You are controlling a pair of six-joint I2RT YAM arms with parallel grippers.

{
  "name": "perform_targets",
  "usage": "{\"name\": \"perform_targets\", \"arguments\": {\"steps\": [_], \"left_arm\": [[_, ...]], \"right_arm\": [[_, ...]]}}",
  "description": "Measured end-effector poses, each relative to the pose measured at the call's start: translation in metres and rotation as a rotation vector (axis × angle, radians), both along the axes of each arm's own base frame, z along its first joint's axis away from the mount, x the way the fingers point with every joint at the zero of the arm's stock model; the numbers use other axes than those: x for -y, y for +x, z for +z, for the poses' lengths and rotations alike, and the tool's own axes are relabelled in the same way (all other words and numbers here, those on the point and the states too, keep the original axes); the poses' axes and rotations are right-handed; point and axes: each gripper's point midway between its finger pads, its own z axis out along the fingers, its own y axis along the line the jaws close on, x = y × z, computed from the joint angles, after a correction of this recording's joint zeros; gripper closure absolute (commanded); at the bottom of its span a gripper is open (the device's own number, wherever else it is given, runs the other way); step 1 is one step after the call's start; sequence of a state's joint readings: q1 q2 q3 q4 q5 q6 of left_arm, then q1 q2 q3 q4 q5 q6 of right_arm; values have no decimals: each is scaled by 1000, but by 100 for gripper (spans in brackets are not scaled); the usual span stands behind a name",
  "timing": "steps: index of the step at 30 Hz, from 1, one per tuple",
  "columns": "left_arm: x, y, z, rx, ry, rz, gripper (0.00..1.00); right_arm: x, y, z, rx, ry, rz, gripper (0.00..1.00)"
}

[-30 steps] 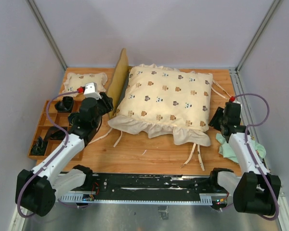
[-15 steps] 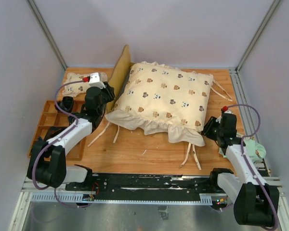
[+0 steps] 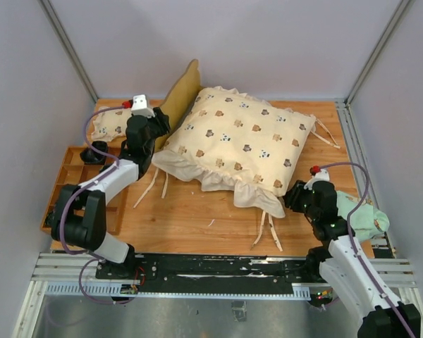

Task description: Set up the pet bed

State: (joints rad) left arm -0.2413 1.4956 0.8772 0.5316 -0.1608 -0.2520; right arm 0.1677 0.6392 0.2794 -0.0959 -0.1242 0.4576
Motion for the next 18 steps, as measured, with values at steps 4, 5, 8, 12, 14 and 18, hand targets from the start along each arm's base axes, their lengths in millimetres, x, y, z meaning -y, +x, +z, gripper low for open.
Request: {"name": "perform_targets", "arguments": {"steps": [4,5,8,12,14,18], "left_arm": [[-5,-5,3,-29,-41,33,36],[-6,-10,4,-41,-60,39,36],[-6,-32,14,-57,-114,42,35],[-6,-60,44,-23,-158,32,35],[-4,-70,58,5,-167,17,35],[-4,-73,60,8,-139,14,39]], "right_arm": [[-9,-15,-13,-53,-20,37,56],[-7,-19,-15,-69,-28,28,54],[4,-27,-17,-78,-60,-26,51],[23,-25,-13,-64,-86,-125,56],[23,-15,-3,-45,-37,-149,60],[38,9,-4,-87,63,-238,67]]}}
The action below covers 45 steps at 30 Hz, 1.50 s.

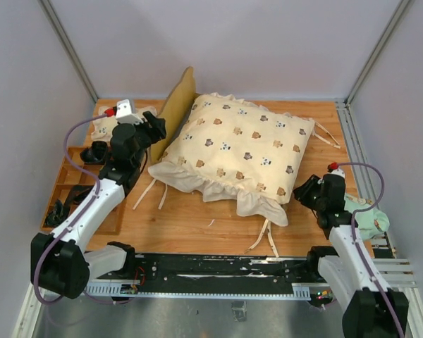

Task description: Set up the pet bed

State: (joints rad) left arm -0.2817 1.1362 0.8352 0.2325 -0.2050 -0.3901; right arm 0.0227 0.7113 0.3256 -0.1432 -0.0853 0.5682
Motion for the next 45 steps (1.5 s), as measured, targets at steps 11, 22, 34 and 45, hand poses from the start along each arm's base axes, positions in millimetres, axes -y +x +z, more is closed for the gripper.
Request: {"name": "perform_targets", "arguments": {"steps": [11,22,34,45], "left_arm": [[2,36,-11,20,66,17,72],[21,100,-6,99,112,-33,69],[27,104,9,116,84,-86,29],[50,19,34,9,11,-150,30]], "right_arm": [[-10,20,-23,-76,167,54,77],[-39,-4,-25,-50,196,227,76],[-93,-66,-5,9,210,496,62],[-64,-56,53,125,139,286,50]]}}
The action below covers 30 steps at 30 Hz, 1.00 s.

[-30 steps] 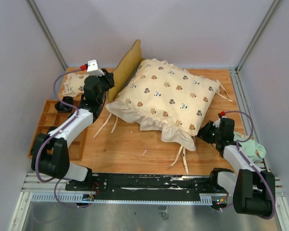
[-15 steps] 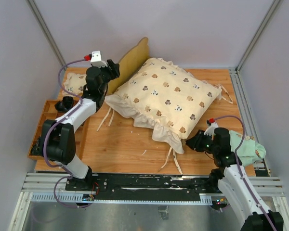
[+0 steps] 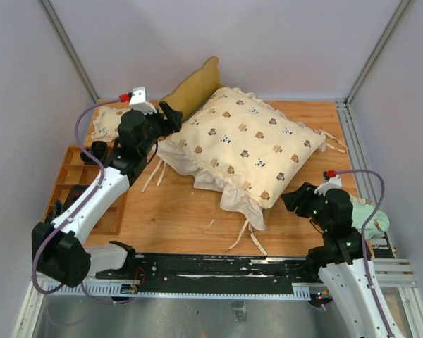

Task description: Set up the pet bed

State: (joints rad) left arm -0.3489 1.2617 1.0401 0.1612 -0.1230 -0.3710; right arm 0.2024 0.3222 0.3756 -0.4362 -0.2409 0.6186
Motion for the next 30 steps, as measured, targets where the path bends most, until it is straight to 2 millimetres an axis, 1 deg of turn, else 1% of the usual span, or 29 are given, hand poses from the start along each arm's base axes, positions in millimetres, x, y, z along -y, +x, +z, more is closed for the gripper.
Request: {"name": "perform_targets", "arguments": {"steps": [2,4,6,8,10,12,14,15,17,19,21,22,24,25,27,28,29,30], "left_arm": [[3,-16,-9,-32,-1,-13,31],[4,-33,-27,-77,1,-26,31],[2,-45,-48,-119,14,-34,32],[-2,-51,-68,-152,31,-23,33],[-10,-51,-86,-183,60,13,34],[-18,-45,-95,-204,75,57,37],[-27,-33,-100,-227,66,100,40],[-33,-26,-101,-235,53,121,41],[-43,-14,-103,-246,26,159,41],[-53,-5,-105,-243,1,197,42],[-55,-1,-102,-226,-21,215,45],[-55,2,-97,-207,-36,221,46],[-55,6,-86,-167,-69,230,48],[-57,9,-79,-141,-96,235,49],[-61,14,-71,-108,-126,245,49],[-63,17,-66,-89,-141,250,49],[-65,22,-63,-70,-154,251,49],[-65,25,-63,-63,-159,250,49]], "right_arm": [[14,13,20,50,-32,-86,48],[27,27,39,83,-82,-156,47],[38,47,63,106,-149,-207,48],[47,73,90,135,-221,-240,49],[52,98,110,150,-278,-245,49],[64,128,128,162,-330,-262,51],[81,154,132,143,-367,-279,52],[94,169,133,129,-384,-297,52],[118,193,128,93,-405,-331,52],[143,214,117,42,-415,-358,53],[161,235,103,-9,-420,-368,53],[169,245,96,-34,-422,-371,55],[178,266,85,-77,-435,-360,56],[181,281,79,-94,-446,-349,57],[186,298,63,-128,-463,-329,57],[187,303,54,-149,-468,-314,57],[188,307,39,-181,-472,-296,58],[188,308,29,-206,-471,-281,58]]}}
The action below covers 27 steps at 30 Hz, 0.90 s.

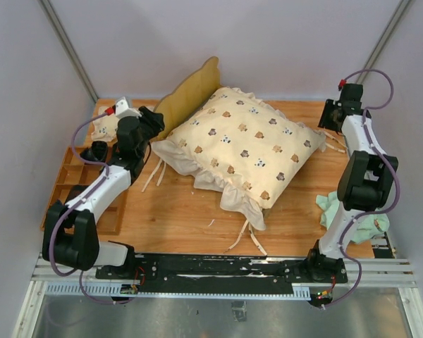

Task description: Set up the pet bed

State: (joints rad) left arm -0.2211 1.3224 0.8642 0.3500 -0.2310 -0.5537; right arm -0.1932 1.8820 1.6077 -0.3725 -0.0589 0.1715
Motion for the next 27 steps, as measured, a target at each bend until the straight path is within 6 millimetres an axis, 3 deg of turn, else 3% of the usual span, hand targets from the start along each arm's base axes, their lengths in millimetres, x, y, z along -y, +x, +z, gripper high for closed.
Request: {"name": "perform_targets", "arguments": {"steps": [3,6,12,20,27], "left_arm": [[7,14,-7,-1,-3,-27,49],[11,28,-14,-14,2,-35,49],[21,51,-24,-15,1,-77,48],[37,83,-22,16,31,-138,47],[44,87,-22,35,43,-176,45]], "right_arm": [[-3,-3,-31,-87,34,42,59],[-12,-10,-43,-132,70,86,60],[-21,-28,-39,-133,89,115,61],[-39,-101,-31,-132,115,106,62],[-50,-145,-27,-99,132,89,62]]}}
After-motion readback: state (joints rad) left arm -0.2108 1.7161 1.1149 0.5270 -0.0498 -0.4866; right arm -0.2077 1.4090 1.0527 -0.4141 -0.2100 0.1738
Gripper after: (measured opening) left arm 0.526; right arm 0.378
